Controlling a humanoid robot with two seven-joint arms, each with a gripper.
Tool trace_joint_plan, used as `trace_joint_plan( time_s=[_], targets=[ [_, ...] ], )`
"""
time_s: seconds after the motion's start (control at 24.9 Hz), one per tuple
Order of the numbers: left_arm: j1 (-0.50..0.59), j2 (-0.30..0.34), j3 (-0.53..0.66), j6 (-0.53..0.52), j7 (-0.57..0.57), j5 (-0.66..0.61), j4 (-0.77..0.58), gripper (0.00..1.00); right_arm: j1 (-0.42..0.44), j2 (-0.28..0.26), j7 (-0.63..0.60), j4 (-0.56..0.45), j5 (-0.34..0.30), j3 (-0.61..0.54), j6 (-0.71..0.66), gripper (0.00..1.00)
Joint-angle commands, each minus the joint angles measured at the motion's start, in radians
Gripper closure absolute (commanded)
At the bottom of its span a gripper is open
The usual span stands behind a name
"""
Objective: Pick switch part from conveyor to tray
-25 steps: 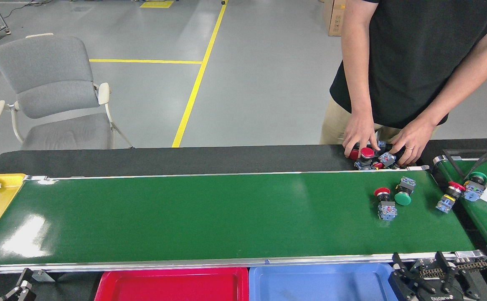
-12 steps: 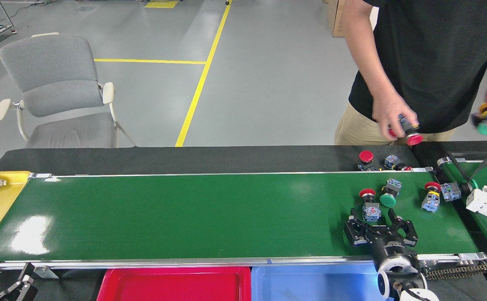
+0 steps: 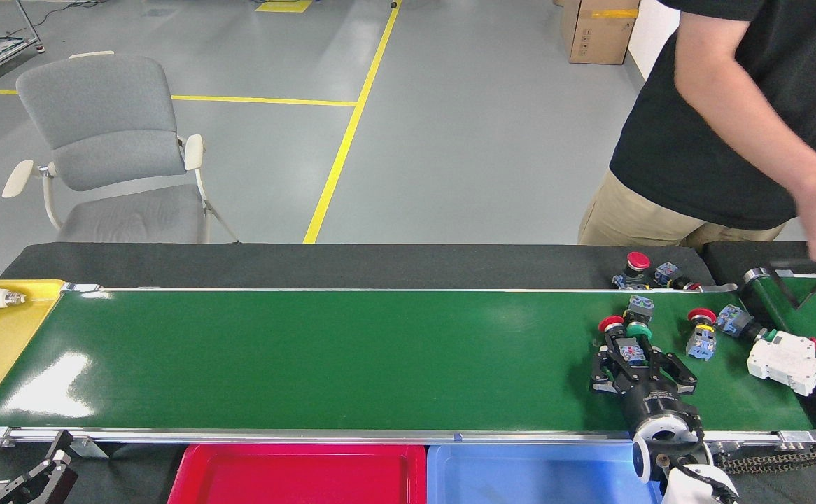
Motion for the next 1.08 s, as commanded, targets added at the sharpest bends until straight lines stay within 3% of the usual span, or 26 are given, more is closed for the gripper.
trace_joint_plan(
  time_s=[0.0,0.12,0.24,0.28,0.32,0.36,0.48,0.64,0.68,0.8,0.92,1.04],
  targets=[
    [-0.007,0.014,0.004,0.002,0.003,0.001,-0.01,0.0,0.027,-0.002,-0.013,-0.086,-0.003,0.002,-0.147,0.96],
    [-0.007,0.014,0.004,0.002,0.003,-0.001,-0.01,0.0,0.083,0.016,-0.019,-0.201,-0.003,0.062,-0.413,0.94],
    [-0.005,0.014,0.004,0.002,0.003,-0.001,-0.01,0.0,0.09,0.062,-0.045,-0.232,-0.001,0.192,-0.626,0.85],
    [-0.007,0.014,0.004,0.002,0.003,-0.001,-0.01,0.0,0.086,0.082,-0.044,-0.229,0.002,0.253,-0.663,0.74],
    [-0.008,0.014,0.002,0.002,0.003,0.001,-0.012,0.0,0.081,0.093,-0.044,-0.226,0.007,0.312,-0.664,0.43],
    [-0.01,0.014,0.002,0.001,0.003,-0.001,-0.012,0.0,0.078,0.108,-0.042,-0.22,0.008,0.388,-0.664,0.0],
    [-0.037,0.016,-0.033,0.001,0.003,-0.001,-0.01,0.0,0.075,0.122,-0.042,-0.2,0.01,0.462,-0.663,0.0],
    [-0.036,0.016,-0.042,0.002,0.003,0.001,-0.01,0.0,0.095,0.119,-0.044,-0.223,-0.004,0.414,-0.661,0.0],
    [-0.03,0.014,-0.039,0.002,0.003,0.001,-0.01,0.0,0.115,0.108,-0.044,-0.246,-0.004,0.345,-0.66,0.0],
    [-0.028,0.016,-0.034,0.004,0.003,0.004,-0.01,0.0,0.309,0.122,-0.048,-0.356,-0.006,0.022,-0.557,0.0],
    [-0.022,0.013,-0.034,0.002,0.003,0.004,-0.01,0.0,0.475,0.197,-0.123,-0.437,-0.006,-0.208,-0.353,0.0],
    [-0.022,0.014,-0.034,0.002,0.004,0.004,-0.01,0.0,0.509,0.191,-0.209,-0.44,-0.006,-0.271,-0.189,0.0]
  ],
)
